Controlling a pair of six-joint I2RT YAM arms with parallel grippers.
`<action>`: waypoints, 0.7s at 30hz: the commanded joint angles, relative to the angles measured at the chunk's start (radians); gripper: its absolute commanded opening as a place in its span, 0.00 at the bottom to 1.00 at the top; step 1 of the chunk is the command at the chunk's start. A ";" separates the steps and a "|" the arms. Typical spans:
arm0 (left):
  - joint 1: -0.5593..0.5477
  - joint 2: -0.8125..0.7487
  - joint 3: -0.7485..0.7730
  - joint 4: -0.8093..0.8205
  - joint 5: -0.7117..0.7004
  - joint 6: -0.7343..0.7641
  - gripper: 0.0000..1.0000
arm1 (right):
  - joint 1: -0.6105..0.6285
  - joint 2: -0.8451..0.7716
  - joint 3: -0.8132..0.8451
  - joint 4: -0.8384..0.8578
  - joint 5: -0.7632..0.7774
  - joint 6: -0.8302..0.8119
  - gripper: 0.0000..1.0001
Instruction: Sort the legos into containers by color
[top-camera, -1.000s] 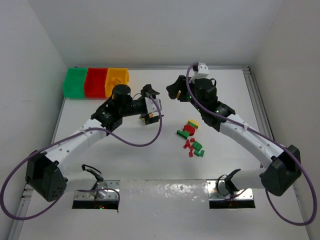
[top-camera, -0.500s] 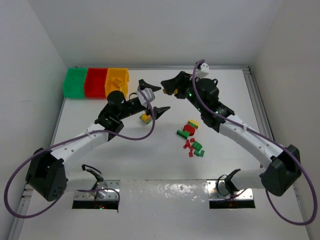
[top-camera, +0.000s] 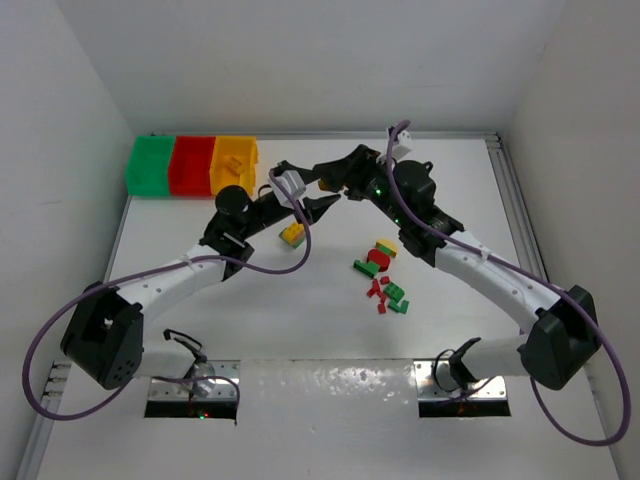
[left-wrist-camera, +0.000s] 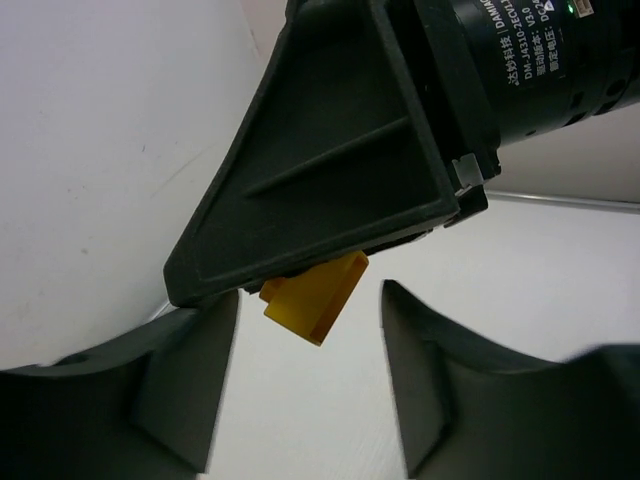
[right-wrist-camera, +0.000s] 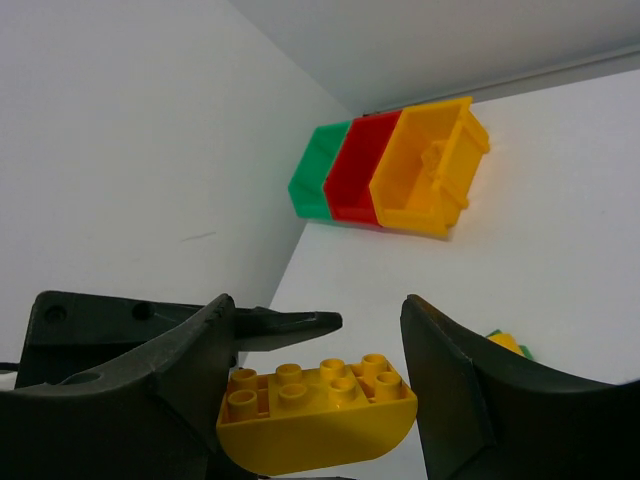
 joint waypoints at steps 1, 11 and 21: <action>-0.004 0.003 0.003 0.096 -0.005 -0.014 0.52 | 0.010 0.010 0.020 0.070 -0.026 0.034 0.00; -0.004 -0.017 -0.003 0.081 0.026 -0.053 0.07 | 0.013 0.042 -0.002 0.093 -0.060 0.071 0.00; -0.004 -0.057 0.000 -0.158 -0.063 -0.022 0.00 | 0.012 0.035 0.047 -0.067 0.026 -0.093 0.68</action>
